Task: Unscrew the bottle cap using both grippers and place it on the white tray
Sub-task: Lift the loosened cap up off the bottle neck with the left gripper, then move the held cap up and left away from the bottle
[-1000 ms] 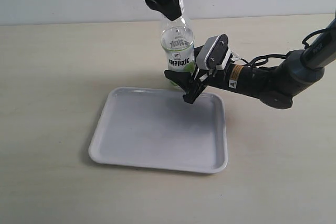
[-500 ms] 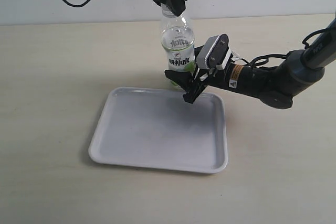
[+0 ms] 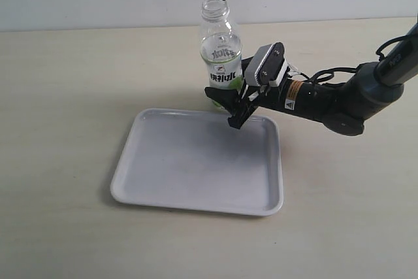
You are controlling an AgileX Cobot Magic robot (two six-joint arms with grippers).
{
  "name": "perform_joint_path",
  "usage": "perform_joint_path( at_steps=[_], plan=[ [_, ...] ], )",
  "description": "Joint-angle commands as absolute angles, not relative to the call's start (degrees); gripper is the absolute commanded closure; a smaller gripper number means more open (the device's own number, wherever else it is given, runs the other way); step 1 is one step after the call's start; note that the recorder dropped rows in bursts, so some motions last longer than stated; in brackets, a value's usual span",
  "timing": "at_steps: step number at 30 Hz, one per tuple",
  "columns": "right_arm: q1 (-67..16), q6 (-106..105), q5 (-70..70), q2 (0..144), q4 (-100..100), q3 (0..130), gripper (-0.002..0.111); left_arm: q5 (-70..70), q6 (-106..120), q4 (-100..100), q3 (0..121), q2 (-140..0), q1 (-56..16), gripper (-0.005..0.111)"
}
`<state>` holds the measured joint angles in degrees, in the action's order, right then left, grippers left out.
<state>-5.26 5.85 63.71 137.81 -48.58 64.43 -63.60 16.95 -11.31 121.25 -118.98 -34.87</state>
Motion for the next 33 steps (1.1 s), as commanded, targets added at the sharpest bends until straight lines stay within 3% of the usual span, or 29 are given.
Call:
perform_joint_path(
  at_steps=[1,9,33],
  plan=[
    [-5.30,5.59,60.78,137.97,-49.25,64.38,0.108,-63.30,21.65,-11.08,121.50,-117.39,-34.70,0.107],
    [-5.30,5.57,60.78,137.97,-48.99,64.38,0.108,-69.96,30.04,-7.26,121.50,-112.30,-34.59,0.107],
    [-5.30,5.68,60.78,137.97,-48.99,64.38,0.108,-69.96,34.04,-7.43,112.64,-108.57,-34.96,0.107]
  ],
)
